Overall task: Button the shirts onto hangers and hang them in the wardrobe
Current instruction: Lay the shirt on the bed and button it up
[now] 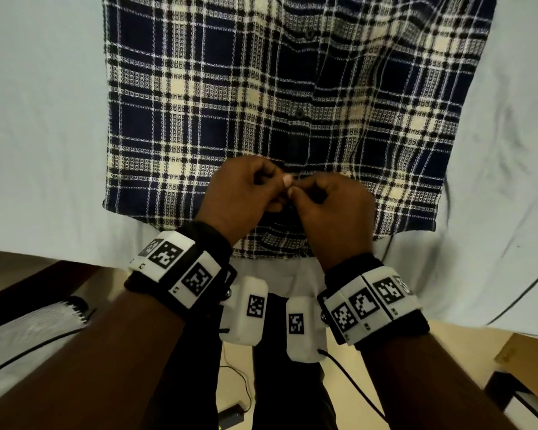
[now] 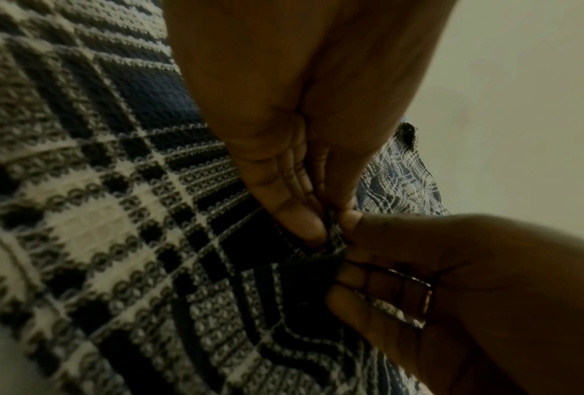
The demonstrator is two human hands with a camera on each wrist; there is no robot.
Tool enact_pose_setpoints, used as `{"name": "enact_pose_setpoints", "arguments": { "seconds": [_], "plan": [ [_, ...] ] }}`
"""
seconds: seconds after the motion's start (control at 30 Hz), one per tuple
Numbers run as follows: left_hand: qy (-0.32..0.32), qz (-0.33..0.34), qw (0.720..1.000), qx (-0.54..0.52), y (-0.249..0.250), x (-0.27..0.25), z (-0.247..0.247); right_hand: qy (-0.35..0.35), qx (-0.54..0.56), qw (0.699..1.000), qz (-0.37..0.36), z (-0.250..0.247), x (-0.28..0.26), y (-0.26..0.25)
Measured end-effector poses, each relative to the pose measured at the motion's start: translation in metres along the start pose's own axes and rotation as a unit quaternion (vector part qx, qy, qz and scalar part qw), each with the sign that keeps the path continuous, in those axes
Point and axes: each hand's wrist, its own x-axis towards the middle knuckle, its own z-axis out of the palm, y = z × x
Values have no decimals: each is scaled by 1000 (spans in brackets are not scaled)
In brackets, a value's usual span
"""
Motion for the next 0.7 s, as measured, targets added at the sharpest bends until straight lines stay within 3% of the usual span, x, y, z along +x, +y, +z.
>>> {"name": "enact_pose_setpoints", "arguments": {
  "seconds": [0.23,0.4,0.53,0.63,0.7],
  "plan": [
    [-18,18,999,42,-1,1,-2,-49,-17,997,52,3,10,-1],
    [-4,51,989,136,-6,-3,-1,-116,135,974,139,0,12,4],
    [47,93,962,251,-9,-13,-1,-86,99,987,96,-5,5,10],
    [26,112,940,321,-21,-34,-5,-46,40,997,51,-36,-13,26],
    [4,132,929,347,-36,-53,-15,-5,38,997,65,-66,-29,53]
  ]
}}
